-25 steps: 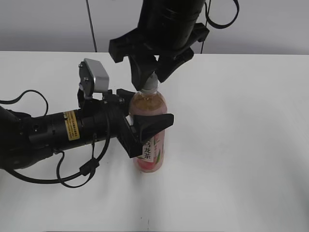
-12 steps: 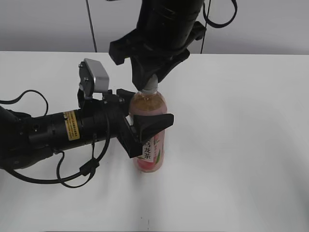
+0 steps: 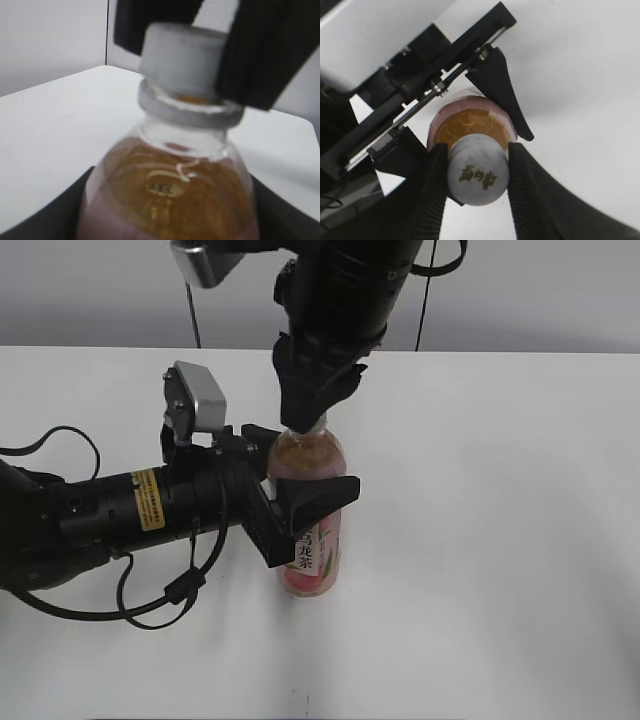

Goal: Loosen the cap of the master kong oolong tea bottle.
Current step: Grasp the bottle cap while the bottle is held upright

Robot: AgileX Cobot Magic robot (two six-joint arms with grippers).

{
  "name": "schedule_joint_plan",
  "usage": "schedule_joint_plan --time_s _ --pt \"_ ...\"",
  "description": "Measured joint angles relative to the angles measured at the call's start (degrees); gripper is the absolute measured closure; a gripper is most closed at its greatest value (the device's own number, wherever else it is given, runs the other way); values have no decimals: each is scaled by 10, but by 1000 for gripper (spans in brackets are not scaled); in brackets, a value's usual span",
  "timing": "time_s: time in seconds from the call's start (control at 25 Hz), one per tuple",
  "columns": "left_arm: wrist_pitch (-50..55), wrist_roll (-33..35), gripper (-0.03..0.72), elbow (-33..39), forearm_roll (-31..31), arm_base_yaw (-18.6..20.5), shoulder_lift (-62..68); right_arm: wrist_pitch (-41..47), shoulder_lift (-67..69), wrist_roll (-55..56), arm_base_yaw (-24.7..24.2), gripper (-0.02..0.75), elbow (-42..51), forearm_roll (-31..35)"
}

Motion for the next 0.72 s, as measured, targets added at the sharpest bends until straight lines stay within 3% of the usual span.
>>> schedule_joint_plan --time_s 0.24,0.72 --pt "0 1 231 0 1 0 0 1 0 -251 0 459 0 5" --pt "1 1 231 0 1 0 0 3 0 -621 0 459 -1 10"
